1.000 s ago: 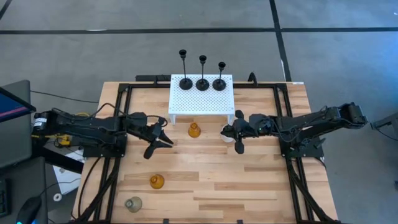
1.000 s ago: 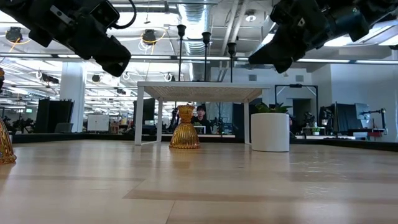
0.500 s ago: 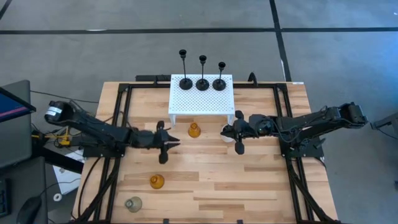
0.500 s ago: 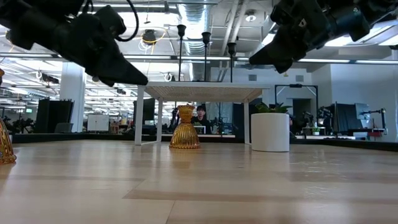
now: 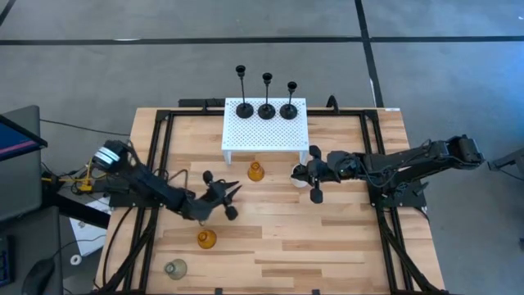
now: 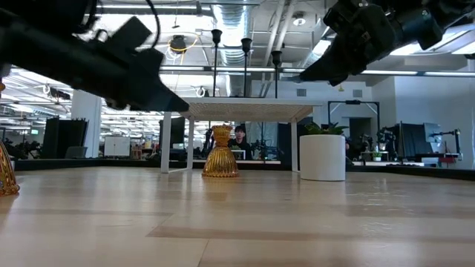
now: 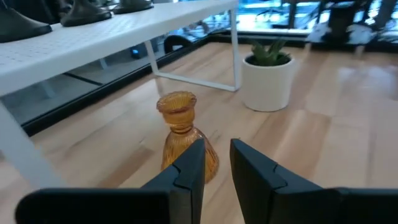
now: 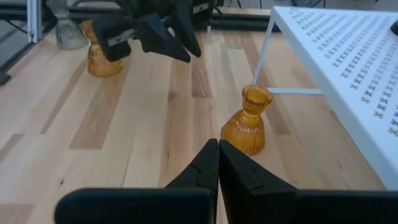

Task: Pick & Place candle stick holders
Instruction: Put the transparent glass candle holder on the shelf

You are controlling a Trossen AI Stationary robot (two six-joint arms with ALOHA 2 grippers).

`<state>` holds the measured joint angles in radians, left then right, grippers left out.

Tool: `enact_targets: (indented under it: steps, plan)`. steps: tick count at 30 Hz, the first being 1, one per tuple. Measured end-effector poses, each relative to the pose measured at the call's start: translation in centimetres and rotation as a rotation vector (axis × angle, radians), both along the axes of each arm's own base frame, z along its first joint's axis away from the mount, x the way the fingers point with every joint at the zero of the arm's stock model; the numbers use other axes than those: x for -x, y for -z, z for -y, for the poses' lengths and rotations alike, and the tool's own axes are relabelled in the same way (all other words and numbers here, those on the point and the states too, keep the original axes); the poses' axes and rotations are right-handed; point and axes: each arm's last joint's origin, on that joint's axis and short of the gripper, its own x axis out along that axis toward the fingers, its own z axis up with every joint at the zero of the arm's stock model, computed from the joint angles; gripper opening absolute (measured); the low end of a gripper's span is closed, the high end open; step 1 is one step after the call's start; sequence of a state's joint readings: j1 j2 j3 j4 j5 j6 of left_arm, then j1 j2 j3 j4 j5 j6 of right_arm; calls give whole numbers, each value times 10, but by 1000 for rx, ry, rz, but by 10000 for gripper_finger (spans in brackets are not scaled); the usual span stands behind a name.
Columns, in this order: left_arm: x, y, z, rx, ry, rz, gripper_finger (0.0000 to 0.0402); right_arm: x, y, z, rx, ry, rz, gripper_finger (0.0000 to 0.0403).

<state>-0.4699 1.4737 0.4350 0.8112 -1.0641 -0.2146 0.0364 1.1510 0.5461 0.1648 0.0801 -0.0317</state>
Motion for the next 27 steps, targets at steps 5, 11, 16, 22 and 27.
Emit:
enact_targets:
  steps: [5,11,16,22,27]
  plan:
    - [-28,4,0,-40,-34,-43,76,3,3,1,24,34,-40,0]
    - [-38,5,-6,-20,-12,-46,76,5,6,2,32,47,-76,0]
    - [-40,7,-11,1,-36,-35,76,5,6,1,33,46,-75,0]
    - [-46,24,-25,108,-109,3,76,5,6,1,32,46,-75,0]
    - [-48,26,-34,125,-146,12,76,5,6,1,32,46,-75,0]
